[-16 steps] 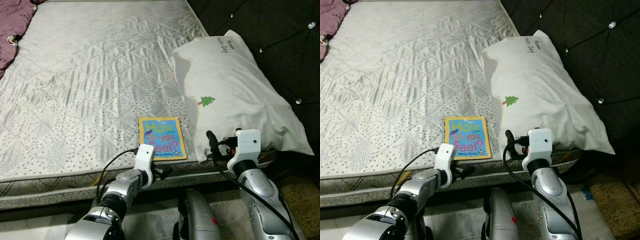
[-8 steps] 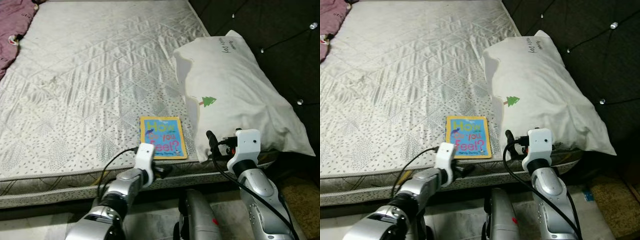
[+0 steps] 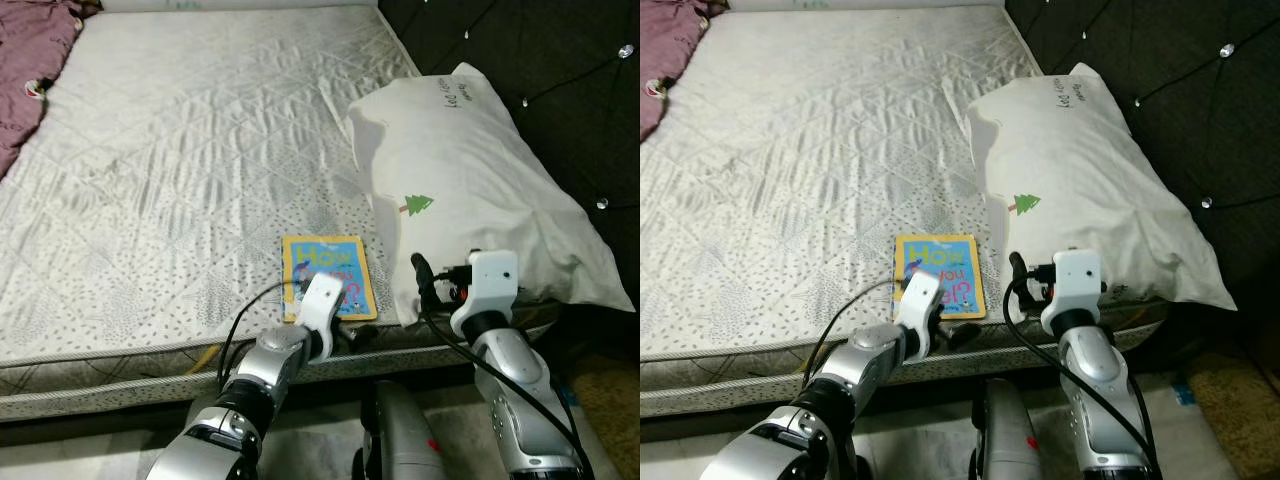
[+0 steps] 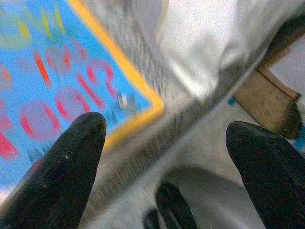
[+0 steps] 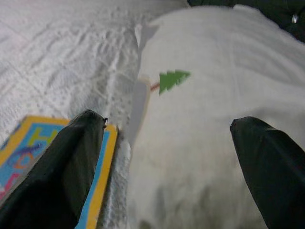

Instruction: Clean up the room

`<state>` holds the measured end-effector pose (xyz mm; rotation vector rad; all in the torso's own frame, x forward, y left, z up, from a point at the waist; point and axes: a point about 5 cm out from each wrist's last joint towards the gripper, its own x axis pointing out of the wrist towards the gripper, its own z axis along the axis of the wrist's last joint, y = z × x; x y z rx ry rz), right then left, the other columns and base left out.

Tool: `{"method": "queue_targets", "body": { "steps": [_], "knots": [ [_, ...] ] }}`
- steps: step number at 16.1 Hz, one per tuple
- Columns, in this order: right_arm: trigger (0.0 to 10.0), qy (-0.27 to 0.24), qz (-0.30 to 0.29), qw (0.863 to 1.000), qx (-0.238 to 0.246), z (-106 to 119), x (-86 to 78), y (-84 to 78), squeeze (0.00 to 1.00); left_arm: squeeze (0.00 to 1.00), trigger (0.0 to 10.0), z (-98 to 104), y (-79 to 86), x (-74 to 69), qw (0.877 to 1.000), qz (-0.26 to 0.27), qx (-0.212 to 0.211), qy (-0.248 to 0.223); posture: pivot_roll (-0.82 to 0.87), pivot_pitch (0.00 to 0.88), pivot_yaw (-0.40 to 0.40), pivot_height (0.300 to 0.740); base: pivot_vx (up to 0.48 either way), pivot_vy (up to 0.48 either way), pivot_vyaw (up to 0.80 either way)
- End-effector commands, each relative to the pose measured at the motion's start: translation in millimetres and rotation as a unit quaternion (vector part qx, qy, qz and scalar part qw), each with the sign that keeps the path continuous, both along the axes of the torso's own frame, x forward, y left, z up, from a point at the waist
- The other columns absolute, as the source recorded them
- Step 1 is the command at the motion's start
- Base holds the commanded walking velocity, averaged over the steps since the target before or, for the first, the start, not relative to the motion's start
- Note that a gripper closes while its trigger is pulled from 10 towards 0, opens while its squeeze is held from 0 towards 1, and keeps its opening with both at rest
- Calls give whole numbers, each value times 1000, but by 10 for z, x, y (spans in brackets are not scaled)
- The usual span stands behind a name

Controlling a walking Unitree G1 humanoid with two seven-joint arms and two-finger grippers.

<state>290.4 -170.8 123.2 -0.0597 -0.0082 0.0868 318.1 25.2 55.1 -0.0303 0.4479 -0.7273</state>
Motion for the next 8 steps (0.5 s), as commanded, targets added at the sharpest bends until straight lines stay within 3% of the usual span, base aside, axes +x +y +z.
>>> {"method": "queue_targets", "body": {
  "steps": [1, 3, 4, 6, 8],
  "knots": [
    [10000, 5, -5, 1000, 2, -41, 7, -13, 0, 0, 10000, 98, -8, 32, 999, 7, -4, -40, -132, 67, -10, 590, 0, 0, 0],
    [10000, 1, -1, 1000, 10, -42, 77, 38, 0, 0, 10000, 330, 350, 156, 983, 90, 32, -158, -101, 35, -3, 590, 0, 0, 0],
    [10000, -2, 2, 1000, 14, -45, 108, 71, 0, 0, 10000, 391, 566, 163, 974, 139, 30, -178, -89, 23, -1, 590, 0, 0, 0],
    [10000, -7, 9, 1000, 21, -36, 186, 139, 0, 0, 10000, 487, 904, 118, 953, 204, 35, -219, -60, 0, -7, 590, 0, 0, 0],
    [10000, -11, 25, 999, 25, -27, 310, 205, 0, 0, 10000, 563, 1166, -62, 931, 242, 40, -270, -15, 0, -24, 590, 0, 0, 0]
  ]
}}
